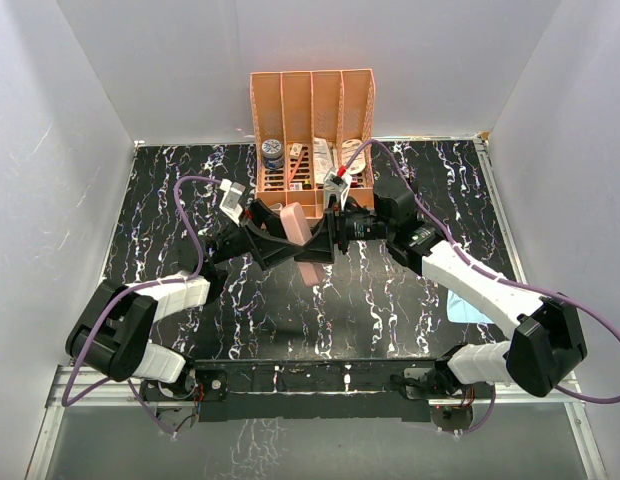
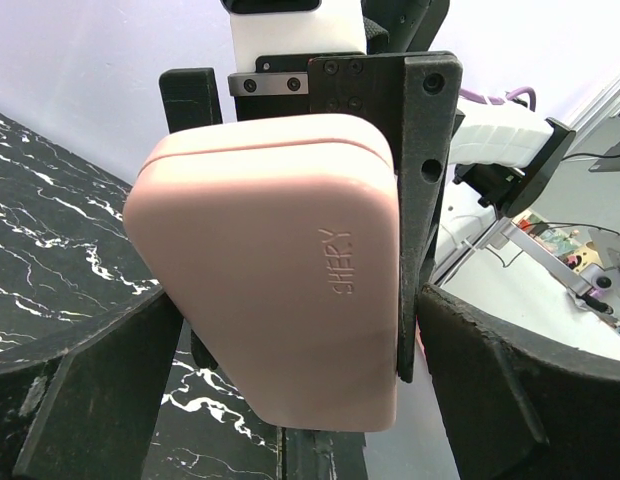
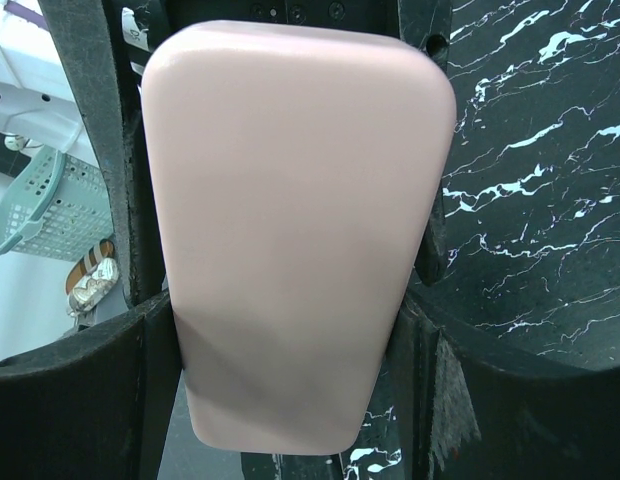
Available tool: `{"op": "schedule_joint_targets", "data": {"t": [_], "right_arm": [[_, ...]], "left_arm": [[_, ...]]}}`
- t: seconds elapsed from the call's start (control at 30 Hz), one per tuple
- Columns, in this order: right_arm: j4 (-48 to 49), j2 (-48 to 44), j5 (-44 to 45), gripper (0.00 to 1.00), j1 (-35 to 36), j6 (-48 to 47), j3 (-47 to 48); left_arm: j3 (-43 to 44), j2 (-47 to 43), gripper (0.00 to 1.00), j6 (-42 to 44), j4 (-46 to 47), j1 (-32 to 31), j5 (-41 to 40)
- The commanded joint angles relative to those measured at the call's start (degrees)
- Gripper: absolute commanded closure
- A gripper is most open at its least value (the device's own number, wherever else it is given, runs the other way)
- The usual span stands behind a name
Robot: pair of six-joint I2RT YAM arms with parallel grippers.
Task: Organize the sunglasses
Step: Open the sunglasses case.
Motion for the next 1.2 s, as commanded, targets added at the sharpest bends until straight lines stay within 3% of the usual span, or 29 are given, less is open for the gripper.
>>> {"op": "schedule_joint_targets", "data": {"t": [0.0,0.37,1.17], "right_arm": [[3.78,-2.75,-3.28,1.00,0.24,-0.69,-0.15],[5.73,-3.00,-4.15,1.00,0.19,-0.16,-1.68],[4.03,0.85,-3.63,1.00,0.24,-2.27,4.40]], "left_arm": [[2.31,-2.02,0.02,0.43,11.48,0.34,-1.07],[3.32,-2.04,0.03,-0.90,11.48,0.31,-0.73],[2.16,-4.00,0.04,-1.56,11.48,-0.74,-1.47]]}}
